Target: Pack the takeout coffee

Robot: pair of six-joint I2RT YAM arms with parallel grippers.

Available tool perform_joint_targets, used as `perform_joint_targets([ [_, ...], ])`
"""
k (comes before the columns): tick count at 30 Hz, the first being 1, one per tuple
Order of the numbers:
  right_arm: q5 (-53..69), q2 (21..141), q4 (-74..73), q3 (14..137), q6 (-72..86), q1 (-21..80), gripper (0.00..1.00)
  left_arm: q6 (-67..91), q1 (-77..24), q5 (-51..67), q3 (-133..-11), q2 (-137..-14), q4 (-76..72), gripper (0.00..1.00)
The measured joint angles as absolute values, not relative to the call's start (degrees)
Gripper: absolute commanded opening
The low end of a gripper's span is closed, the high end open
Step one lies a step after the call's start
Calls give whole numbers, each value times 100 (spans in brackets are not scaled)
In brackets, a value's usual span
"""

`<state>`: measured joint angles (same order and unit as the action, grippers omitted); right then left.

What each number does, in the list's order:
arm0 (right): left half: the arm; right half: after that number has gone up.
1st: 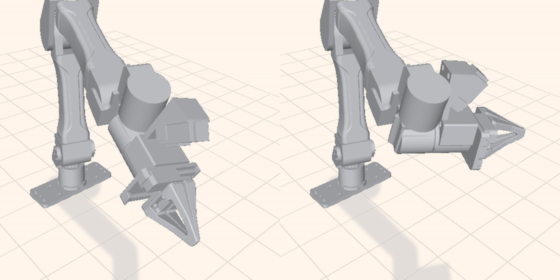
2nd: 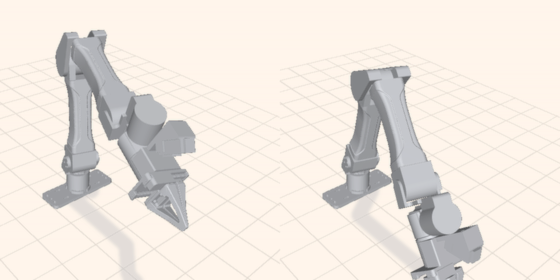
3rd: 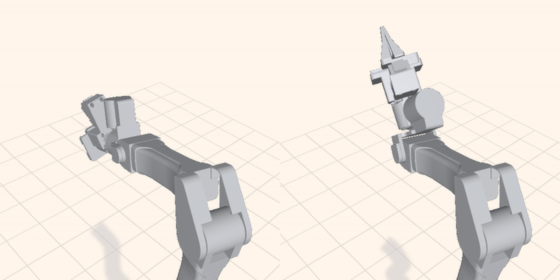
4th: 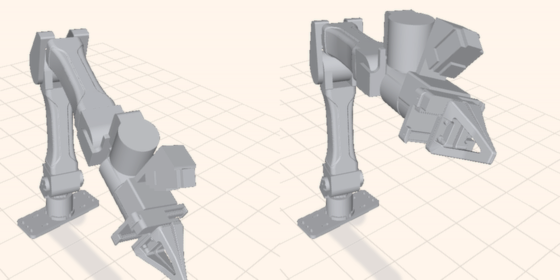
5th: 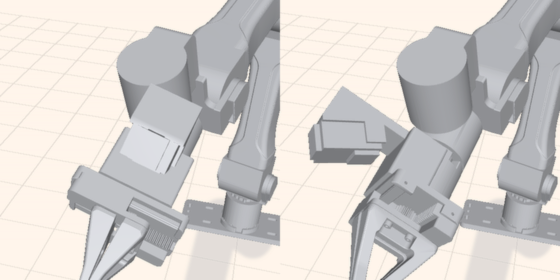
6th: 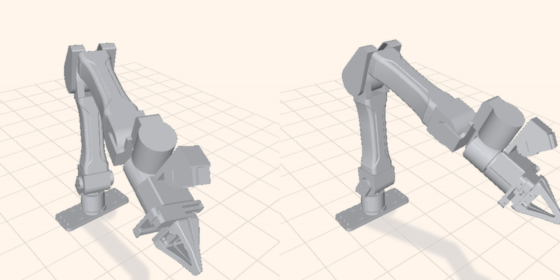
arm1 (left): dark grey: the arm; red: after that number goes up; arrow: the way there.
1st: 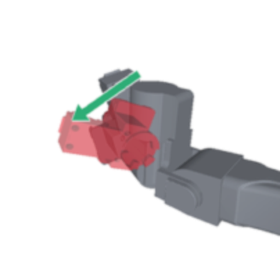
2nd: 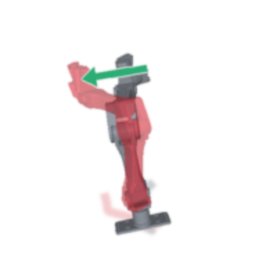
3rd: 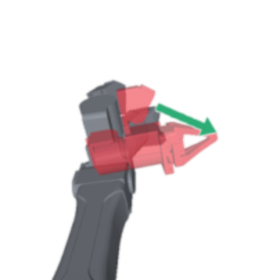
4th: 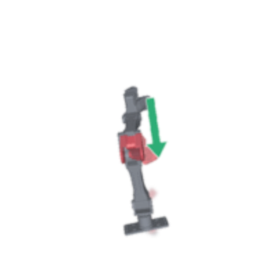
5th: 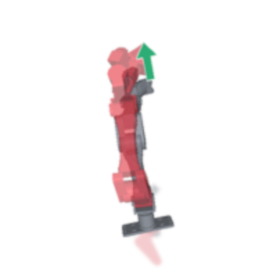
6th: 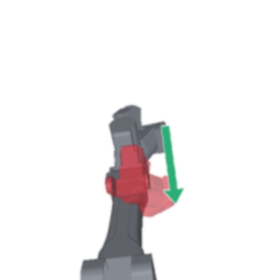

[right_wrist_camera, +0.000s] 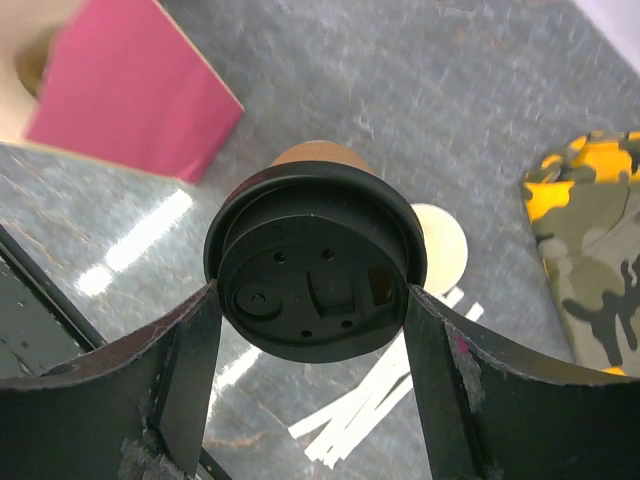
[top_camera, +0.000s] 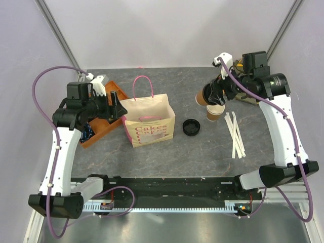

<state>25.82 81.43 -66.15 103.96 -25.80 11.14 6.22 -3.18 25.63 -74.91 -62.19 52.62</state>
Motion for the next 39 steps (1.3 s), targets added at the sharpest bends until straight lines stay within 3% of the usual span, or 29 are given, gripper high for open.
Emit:
perform_joint_targets([
  [5, 2856, 8416, -6652, 11115, -2362, 1190, 54, 655, -318, 2567, -7406, -6252, 5170, 75],
  [9, 3037, 8506, -6641, 11452, -2196, 1345, 54, 666, -318, 2600, -7406, -6348, 5035, 61],
  [14, 3181, 8724, -6534, 11837, -2008, 1682, 53, 681, -318, 2676, -7380, -6488, 4989, 55],
  [23, 3369, 8991, -6215, 12296, -1813, 2624, 52, 644, -364, 2974, -7363, -6488, 5006, 32],
  [30, 3503, 9100, -6114, 12427, -1824, 3059, 50, 353, -552, 3284, -7299, -6501, 5103, 6],
  [33, 3522, 9148, -6106, 12429, -1859, 3164, 49, 178, -626, 3382, -7275, -6501, 5144, 2],
  [39, 3533, 9168, -6101, 12300, -2038, 3677, 45, -178, -784, 3765, -7273, -6473, 5282, 2],
])
